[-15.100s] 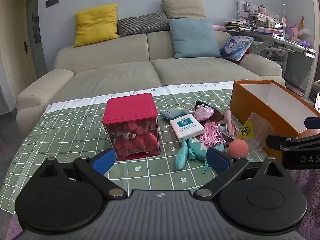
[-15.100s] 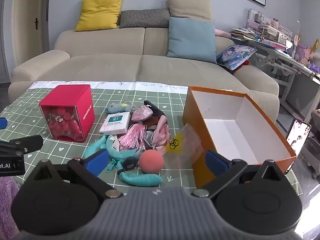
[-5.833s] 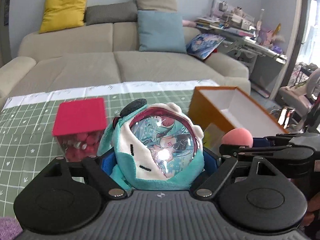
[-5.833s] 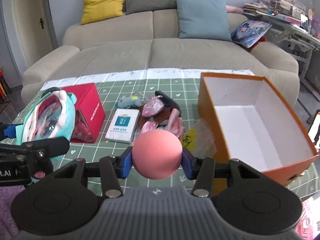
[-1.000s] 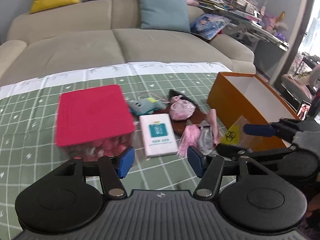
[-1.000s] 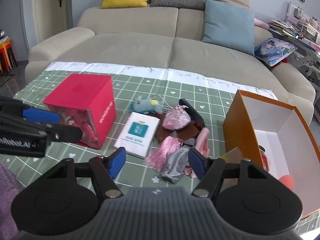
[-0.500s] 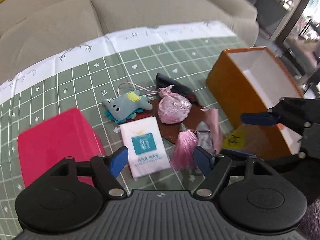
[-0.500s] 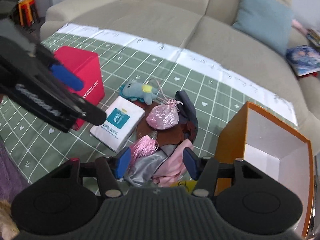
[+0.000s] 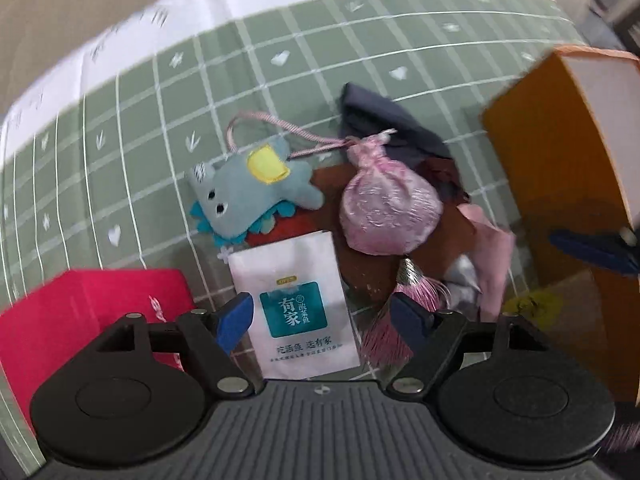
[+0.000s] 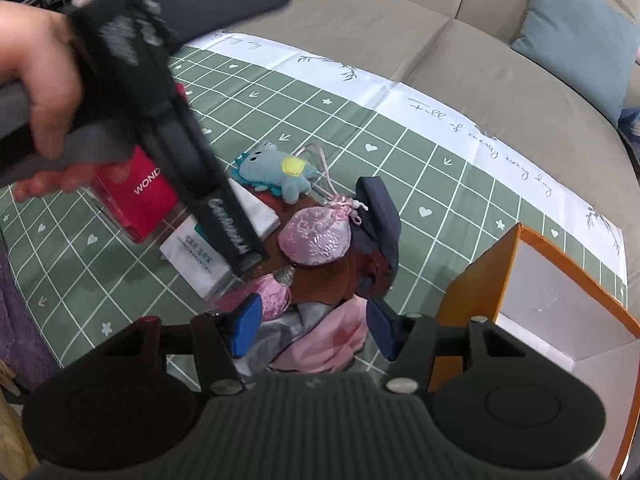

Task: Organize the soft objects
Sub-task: 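Move both tools back over the remaining soft items on the mat, then grasp the pink drawstring pouch with the right tool while the left tool grasps the white tissue pack, then carry the pouch and tissue pack into the shoebox and open the right tool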

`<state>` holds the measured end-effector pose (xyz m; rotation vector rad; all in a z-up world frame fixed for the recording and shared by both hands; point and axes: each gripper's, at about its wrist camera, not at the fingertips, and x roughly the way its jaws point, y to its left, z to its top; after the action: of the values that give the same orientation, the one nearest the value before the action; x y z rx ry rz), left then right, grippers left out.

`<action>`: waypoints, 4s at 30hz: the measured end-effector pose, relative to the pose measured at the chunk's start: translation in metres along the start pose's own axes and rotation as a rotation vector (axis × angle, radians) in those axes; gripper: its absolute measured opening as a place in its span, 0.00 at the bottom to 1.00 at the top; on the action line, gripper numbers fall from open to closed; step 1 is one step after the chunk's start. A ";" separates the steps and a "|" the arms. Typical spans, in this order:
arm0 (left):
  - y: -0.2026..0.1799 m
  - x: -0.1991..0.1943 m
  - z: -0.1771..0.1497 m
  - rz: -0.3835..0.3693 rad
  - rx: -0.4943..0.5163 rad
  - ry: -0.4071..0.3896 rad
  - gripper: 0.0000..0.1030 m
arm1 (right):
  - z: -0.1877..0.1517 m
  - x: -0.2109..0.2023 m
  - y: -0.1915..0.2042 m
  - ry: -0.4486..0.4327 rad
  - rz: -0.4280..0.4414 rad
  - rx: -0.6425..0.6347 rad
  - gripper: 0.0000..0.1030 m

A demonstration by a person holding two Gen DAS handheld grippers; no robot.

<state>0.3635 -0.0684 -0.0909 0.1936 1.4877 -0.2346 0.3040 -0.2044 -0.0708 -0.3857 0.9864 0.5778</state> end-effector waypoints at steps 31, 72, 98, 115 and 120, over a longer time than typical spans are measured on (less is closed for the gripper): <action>0.017 0.002 -0.033 0.032 -0.041 -0.086 0.14 | 0.017 0.025 -0.007 0.021 0.042 0.010 0.56; 0.030 -0.087 -0.068 -0.109 -0.052 -0.315 0.11 | 0.051 0.011 0.045 -0.014 -0.059 -0.059 0.48; -0.074 -0.187 -0.111 -0.293 0.100 -0.535 0.10 | -0.013 -0.186 0.023 -0.155 -0.152 0.037 0.48; -0.195 -0.104 -0.013 -0.361 0.262 -0.382 0.10 | -0.064 -0.136 -0.109 0.077 -0.235 0.061 0.48; -0.208 -0.073 0.014 -0.328 0.287 -0.345 0.10 | -0.068 -0.097 -0.131 0.151 -0.205 0.027 0.48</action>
<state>0.3156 -0.2696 -0.0138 0.1287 1.1316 -0.7127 0.2985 -0.3721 -0.0149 -0.5050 1.0828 0.3534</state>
